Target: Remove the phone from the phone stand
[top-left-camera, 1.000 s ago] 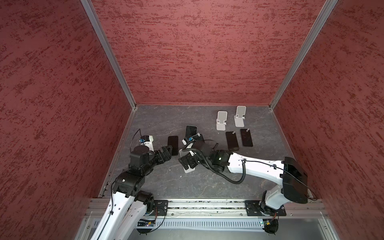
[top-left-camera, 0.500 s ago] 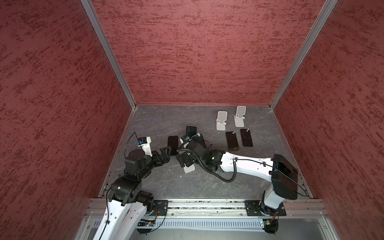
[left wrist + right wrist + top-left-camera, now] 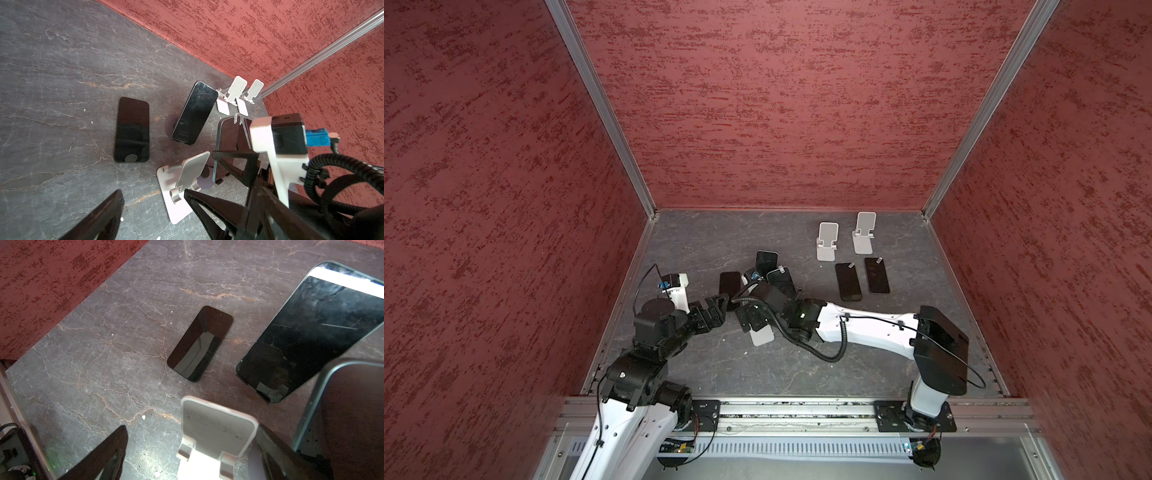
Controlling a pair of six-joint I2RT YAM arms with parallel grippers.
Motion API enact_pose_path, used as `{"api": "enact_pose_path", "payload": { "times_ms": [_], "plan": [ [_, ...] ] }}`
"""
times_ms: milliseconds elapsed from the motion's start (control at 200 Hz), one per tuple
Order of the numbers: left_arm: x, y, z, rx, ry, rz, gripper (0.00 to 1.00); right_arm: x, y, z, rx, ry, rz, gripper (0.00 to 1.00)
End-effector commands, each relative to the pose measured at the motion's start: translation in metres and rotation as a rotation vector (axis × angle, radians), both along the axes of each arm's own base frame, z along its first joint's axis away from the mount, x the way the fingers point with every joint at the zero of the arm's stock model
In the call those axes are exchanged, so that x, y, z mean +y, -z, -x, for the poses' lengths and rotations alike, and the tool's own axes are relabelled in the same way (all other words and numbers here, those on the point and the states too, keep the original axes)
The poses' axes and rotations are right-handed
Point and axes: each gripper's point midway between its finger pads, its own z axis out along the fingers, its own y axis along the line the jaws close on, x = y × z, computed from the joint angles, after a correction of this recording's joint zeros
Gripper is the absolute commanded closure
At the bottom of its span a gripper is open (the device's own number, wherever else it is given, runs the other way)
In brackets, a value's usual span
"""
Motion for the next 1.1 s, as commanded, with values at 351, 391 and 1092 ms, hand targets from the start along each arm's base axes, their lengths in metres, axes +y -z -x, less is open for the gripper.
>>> {"api": "enact_pose_path", "payload": {
  "times_ms": [351,391,1092],
  "plan": [
    [-0.004,-0.009,-0.003,-0.032,0.031,-0.007,0.00,0.008,-0.004,-0.014,-0.051,0.056,-0.002,0.03],
    [-0.004,-0.008,-0.004,-0.030,0.032,-0.007,0.00,0.009,-0.003,-0.014,-0.051,0.053,0.001,0.03],
    [-0.005,-0.007,-0.005,-0.024,0.033,-0.008,0.00,0.013,0.008,-0.023,-0.070,0.087,-0.002,0.18]
  ]
}}
